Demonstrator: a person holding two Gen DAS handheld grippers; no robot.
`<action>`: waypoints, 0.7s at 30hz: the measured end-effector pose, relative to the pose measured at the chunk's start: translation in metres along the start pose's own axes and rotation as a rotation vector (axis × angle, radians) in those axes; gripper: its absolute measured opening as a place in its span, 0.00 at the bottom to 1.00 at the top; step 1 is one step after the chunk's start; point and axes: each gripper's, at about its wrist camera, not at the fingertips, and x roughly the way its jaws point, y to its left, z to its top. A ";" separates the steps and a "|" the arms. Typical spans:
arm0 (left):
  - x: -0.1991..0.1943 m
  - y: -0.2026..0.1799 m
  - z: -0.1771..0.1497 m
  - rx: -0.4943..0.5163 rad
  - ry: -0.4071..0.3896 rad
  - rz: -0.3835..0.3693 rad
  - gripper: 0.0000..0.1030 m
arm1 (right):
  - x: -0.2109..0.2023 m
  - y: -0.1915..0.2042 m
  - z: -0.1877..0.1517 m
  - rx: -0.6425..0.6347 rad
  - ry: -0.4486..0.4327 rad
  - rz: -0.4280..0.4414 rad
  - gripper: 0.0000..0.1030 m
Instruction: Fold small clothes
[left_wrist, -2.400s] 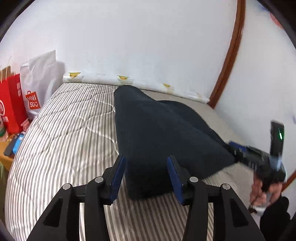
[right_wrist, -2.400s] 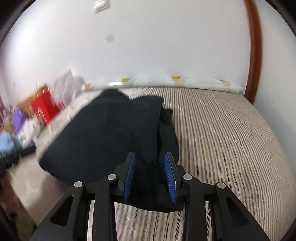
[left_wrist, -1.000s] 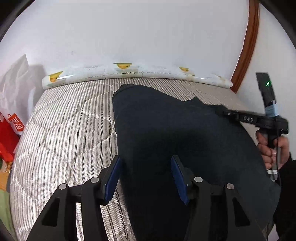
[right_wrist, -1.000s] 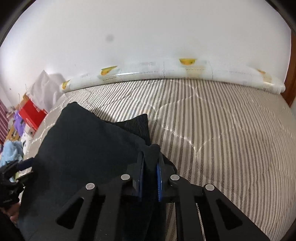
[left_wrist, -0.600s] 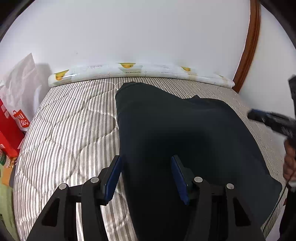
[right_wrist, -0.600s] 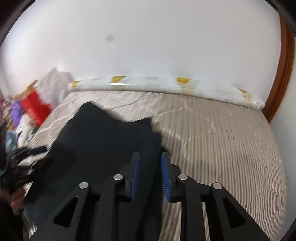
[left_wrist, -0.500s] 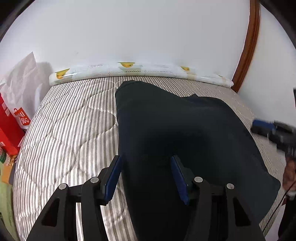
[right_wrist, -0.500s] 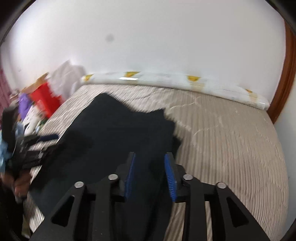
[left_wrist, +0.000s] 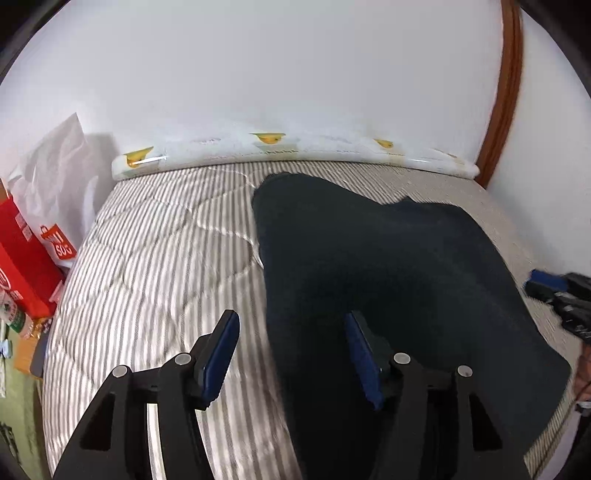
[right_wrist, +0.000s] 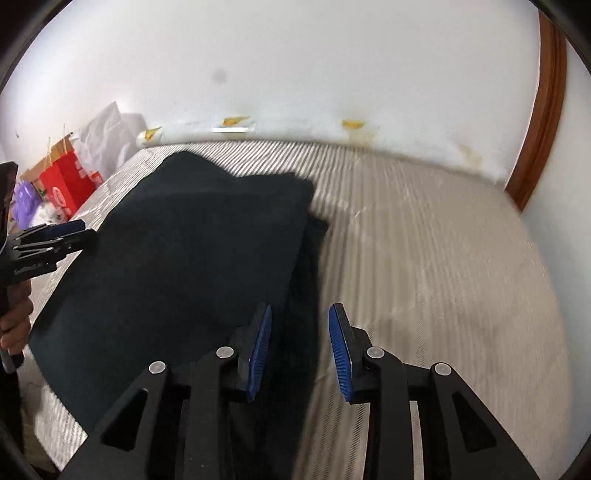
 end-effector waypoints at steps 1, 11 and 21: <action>0.005 0.002 0.005 -0.004 0.001 -0.003 0.56 | -0.001 -0.002 0.008 -0.005 -0.013 -0.004 0.31; 0.058 0.002 0.047 0.030 -0.010 0.043 0.59 | 0.055 -0.020 0.082 0.011 -0.006 0.100 0.33; 0.104 0.014 0.078 0.024 0.002 0.091 0.63 | 0.123 -0.016 0.093 0.056 0.027 0.204 0.11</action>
